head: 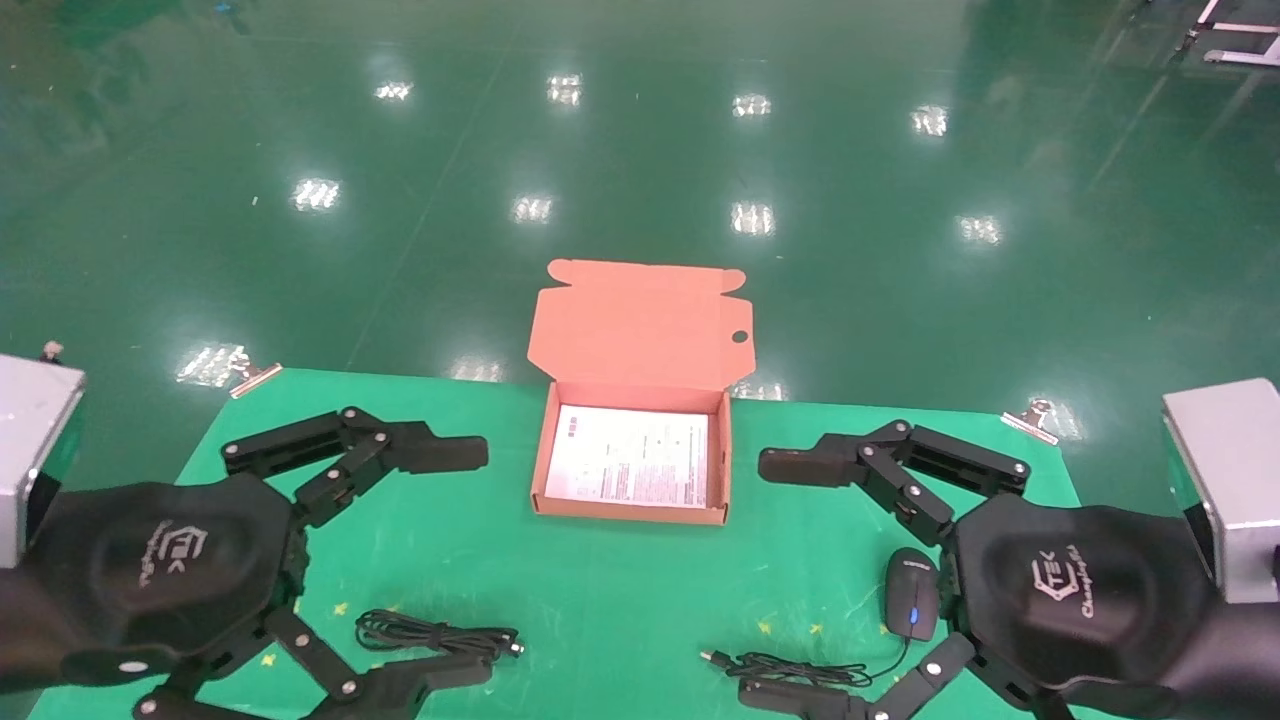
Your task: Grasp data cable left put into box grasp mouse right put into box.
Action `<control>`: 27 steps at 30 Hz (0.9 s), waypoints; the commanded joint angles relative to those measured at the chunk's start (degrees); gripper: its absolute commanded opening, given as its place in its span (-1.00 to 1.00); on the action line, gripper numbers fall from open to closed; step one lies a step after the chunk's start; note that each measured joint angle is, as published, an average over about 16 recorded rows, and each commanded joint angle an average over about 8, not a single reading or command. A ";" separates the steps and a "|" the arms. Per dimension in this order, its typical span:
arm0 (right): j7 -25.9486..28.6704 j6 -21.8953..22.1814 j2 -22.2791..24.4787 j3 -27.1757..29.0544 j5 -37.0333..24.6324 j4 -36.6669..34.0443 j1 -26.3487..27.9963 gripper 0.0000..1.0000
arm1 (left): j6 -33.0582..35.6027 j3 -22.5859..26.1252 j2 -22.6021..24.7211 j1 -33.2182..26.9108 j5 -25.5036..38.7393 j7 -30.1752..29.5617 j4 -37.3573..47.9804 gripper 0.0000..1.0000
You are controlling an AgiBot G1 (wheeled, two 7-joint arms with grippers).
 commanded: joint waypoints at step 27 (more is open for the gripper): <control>0.51 0.05 1.30 -1.62 -5.71 1.14 3.14 1.00 | -0.31 2.73 0.96 -3.00 6.06 -0.70 -0.88 1.00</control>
